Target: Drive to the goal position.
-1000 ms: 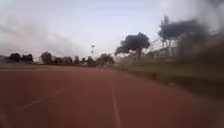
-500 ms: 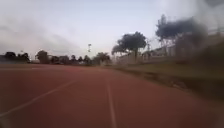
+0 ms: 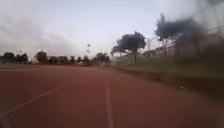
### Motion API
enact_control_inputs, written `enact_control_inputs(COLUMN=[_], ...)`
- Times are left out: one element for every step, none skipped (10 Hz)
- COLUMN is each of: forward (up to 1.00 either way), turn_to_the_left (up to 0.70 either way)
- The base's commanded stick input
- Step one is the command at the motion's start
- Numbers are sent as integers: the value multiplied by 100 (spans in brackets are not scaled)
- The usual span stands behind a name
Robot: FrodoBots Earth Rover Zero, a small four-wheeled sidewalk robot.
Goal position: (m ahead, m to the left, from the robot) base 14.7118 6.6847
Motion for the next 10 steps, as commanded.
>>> enact_control_inputs(forward=[63,63,63,63,68,70,70,70,70,70], turn_to_the_left=[0,0,0,0,0,0,0,0,0,0])
